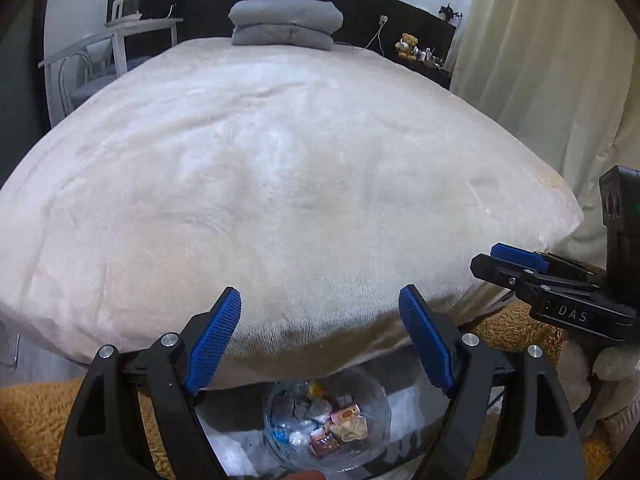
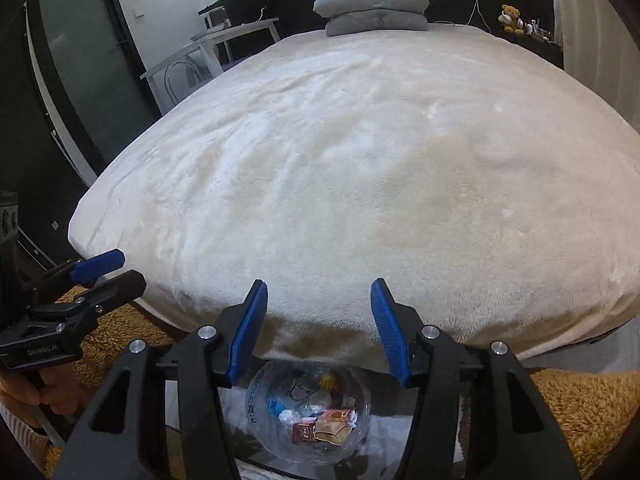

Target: Collect trash

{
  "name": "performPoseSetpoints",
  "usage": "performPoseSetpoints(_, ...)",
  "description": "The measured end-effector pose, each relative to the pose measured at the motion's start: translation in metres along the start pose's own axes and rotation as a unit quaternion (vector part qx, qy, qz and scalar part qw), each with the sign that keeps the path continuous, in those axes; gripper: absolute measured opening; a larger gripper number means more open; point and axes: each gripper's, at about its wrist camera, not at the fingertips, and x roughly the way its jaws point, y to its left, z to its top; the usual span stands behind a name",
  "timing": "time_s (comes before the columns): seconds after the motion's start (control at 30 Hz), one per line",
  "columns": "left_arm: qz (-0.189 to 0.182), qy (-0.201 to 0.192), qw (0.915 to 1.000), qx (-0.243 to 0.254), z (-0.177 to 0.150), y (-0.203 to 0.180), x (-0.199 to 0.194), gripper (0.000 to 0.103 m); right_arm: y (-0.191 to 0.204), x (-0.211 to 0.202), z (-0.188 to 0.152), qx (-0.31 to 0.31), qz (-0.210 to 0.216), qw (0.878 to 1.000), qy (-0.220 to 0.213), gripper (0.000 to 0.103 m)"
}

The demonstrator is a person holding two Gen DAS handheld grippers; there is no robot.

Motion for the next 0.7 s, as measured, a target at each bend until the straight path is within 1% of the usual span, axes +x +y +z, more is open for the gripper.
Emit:
performPoseSetpoints(0.17, -0.001, -0.04, 0.9991, 0.017, 0.017, 0.0, -0.014, 0.08, 0.0, -0.012, 0.012, -0.026, -0.016, 0.999, -0.037, 0.054)
performPoseSetpoints(0.33, -0.004, -0.074, 0.997, 0.023, 0.031, 0.003, -0.026, 0.08, 0.007, -0.025, 0.021, -0.064, -0.031, 0.994, -0.081, 0.054)
performPoseSetpoints(0.5, -0.004, -0.102, 0.9938, 0.043, 0.043, 0.002, -0.032, 0.08, 0.015, -0.032, 0.031, -0.102, -0.045, 0.987, -0.113, 0.054)
performPoseSetpoints(0.6, -0.004, -0.115, 0.992, 0.052, 0.051, 0.002, -0.035, 0.08, 0.015, -0.033, 0.04, -0.109, -0.049, 0.985, -0.125, 0.054)
performPoseSetpoints(0.7, -0.005, -0.118, 0.9914, 0.056, 0.055, 0.003, -0.034, 0.08, 0.012, -0.035, 0.048, -0.114, -0.049, 0.983, -0.136, 0.055)
